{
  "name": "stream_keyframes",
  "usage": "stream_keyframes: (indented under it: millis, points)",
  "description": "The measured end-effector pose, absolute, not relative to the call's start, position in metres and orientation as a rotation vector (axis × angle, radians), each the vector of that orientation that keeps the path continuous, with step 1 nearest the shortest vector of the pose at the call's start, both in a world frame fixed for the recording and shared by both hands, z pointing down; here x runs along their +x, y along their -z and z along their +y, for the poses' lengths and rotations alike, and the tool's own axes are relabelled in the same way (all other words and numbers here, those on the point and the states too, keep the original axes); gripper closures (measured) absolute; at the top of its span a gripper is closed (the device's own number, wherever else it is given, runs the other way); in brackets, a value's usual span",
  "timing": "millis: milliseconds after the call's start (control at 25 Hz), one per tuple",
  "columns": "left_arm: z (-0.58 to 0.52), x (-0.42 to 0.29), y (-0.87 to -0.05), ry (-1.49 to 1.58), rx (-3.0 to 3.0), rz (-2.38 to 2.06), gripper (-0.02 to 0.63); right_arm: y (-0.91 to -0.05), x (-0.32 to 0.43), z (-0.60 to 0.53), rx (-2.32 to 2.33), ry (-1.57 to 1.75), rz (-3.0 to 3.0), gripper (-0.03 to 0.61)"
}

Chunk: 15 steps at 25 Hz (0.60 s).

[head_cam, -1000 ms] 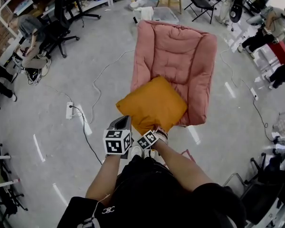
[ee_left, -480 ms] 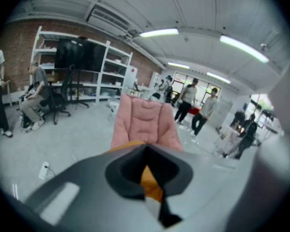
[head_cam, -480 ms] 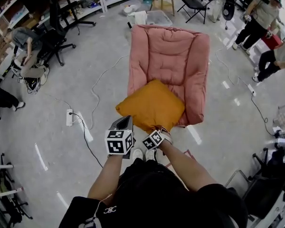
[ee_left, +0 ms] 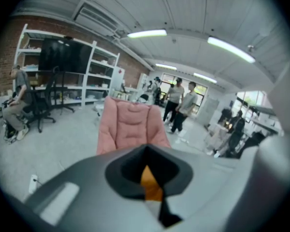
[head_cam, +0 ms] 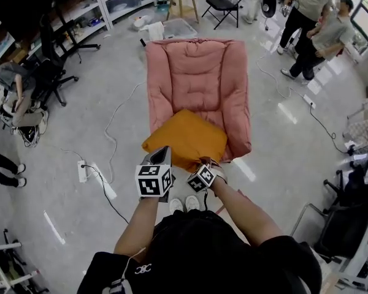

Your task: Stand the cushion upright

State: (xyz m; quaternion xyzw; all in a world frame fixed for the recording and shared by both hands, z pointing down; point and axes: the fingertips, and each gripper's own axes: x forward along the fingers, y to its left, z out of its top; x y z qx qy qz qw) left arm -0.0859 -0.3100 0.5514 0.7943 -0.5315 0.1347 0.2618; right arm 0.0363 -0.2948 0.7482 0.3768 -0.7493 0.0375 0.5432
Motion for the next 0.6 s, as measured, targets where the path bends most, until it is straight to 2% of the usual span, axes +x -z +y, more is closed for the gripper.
stream_keyframes:
  millis: [280, 600]
  points:
    - [-0.33, -0.066, -0.54, -0.368, 2.245, -1.346, 0.615, -0.685, 0.061, -0.351, 1.118, -0.048, -1.791, 0.55]
    - [-0.346, -0.062, -0.538, -0.38, 2.317, -1.269, 0.615, -0.656, 0.09, -0.414, 1.185, 0.056, -1.706, 0.555]
